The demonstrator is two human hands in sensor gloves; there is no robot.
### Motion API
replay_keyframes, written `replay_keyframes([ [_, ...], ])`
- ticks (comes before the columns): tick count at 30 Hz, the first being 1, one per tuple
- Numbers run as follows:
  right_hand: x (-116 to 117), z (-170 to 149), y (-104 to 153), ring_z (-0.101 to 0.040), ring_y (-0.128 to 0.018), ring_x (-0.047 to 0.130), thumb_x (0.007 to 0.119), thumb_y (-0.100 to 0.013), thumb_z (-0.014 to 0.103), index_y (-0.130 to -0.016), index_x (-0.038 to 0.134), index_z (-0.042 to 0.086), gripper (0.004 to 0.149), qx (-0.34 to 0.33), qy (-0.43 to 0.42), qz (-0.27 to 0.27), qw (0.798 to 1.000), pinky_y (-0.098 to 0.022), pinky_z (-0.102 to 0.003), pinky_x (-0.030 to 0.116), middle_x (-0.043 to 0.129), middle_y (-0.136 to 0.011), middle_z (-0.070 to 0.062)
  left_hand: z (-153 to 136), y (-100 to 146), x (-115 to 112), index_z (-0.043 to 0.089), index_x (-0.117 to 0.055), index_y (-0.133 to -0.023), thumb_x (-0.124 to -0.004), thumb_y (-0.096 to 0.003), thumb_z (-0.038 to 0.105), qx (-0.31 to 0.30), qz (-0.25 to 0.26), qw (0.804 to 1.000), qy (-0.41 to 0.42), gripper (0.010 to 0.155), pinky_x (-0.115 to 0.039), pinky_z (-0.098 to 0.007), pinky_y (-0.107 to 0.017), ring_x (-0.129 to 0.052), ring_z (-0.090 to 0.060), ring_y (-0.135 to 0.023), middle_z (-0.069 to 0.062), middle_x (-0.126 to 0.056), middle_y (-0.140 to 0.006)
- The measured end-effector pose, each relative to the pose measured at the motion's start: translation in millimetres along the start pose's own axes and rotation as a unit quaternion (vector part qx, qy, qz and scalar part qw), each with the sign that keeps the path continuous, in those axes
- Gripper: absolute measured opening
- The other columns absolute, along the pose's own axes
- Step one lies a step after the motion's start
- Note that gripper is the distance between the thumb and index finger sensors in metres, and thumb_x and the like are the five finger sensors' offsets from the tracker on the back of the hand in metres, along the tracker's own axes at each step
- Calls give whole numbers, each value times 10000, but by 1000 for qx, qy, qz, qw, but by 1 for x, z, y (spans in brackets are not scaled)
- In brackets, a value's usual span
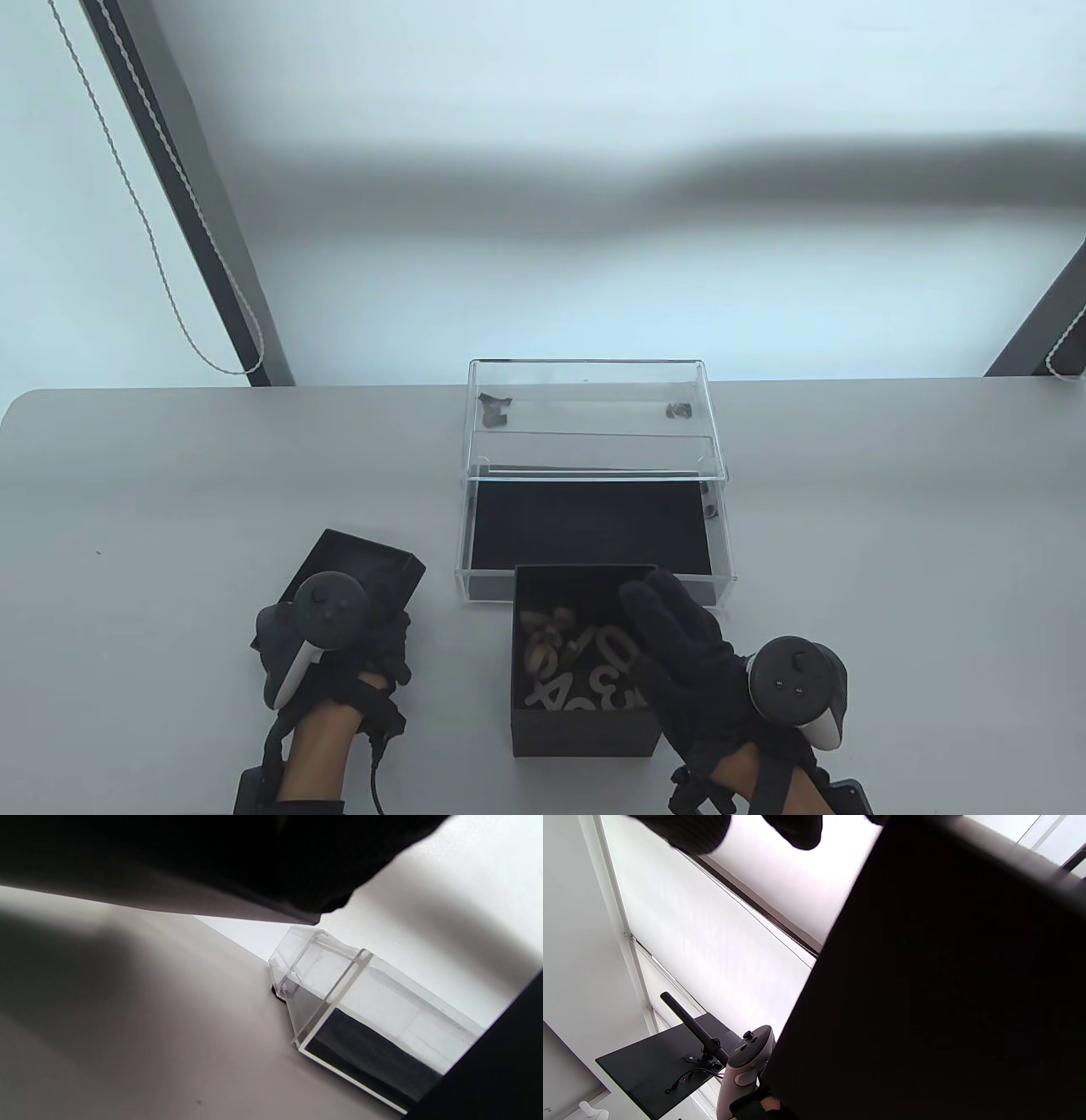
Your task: Pour number blocks into a drawer
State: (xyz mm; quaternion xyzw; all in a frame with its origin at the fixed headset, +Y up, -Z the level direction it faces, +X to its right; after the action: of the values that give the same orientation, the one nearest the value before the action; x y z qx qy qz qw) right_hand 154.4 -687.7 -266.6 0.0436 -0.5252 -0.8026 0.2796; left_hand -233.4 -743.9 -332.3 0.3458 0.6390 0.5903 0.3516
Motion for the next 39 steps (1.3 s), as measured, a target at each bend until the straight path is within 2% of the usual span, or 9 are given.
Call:
replay_keyframes([
  [5,0,0,0,-570,-964,353,620,-465,599,-1076,412,225,746,0,0,0,1000,-646,-760,235,279,-1104,-258,-1,-3,-10,179,-600,-1024,-737,-464,364,5,-34,999,-10,606,-620,-620,-701,-699,-370,-980,-82,-721,-1053],
  [10,1,2,0,-574,-962,356,623,-465,597,-1072,401,193,762,-10,9,3,1000,-646,-761,233,287,-1102,-261,3,-4,-11,175,-628,-1014,-727,-466,350,2,-36,999,18,583,-633,-626,-690,-732,-379,-965,-110,-760,-1037],
  [18,14,27,4,-557,-986,395,679,-465,592,-1064,405,156,790,-82,130,13,988,-683,-737,252,332,-1115,-241,10,1,-4,192,-597,-1041,-725,-472,485,-12,-30,996,86,652,-587,-667,-689,-700,-457,-974,-162,-732,-1085],
  [27,44,38,7,-516,-969,592,781,-432,595,-1043,453,136,832,-130,220,84,963,-711,-654,475,497,-1103,-201,19,6,3,192,-609,-1035,-718,-472,507,-34,-11,994,103,655,-594,-668,-685,-714,-460,-966,-163,-751,-1077],
  [33,55,35,4,-494,-859,787,812,-419,574,-1002,549,125,782,-114,267,112,950,-644,-624,642,664,-1033,-200,19,7,1,189,-612,-1034,-715,-472,509,-34,-12,993,108,655,-596,-669,-683,-714,-462,-965,-162,-756,-1075],
  [39,65,36,1,-428,-723,945,832,-400,571,-932,686,141,700,-102,355,126,921,-579,-572,741,846,-913,-163,22,8,-1,186,-617,-1032,-713,-471,511,-37,-14,993,110,655,-597,-668,-681,-717,-462,-963,-162,-759,-1072],
])
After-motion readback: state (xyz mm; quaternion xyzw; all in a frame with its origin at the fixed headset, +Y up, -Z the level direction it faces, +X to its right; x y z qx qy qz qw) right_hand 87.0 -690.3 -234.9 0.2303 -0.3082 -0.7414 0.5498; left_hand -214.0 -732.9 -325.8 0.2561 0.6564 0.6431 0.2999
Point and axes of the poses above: the tracker on the back of each hand, its own z axis roughly to the thumb side, its own y axis roughly from the fingertips to the wrist, x = y × z, the point moved 1 cm from there along -y, roughly from the wrist to the fingertips
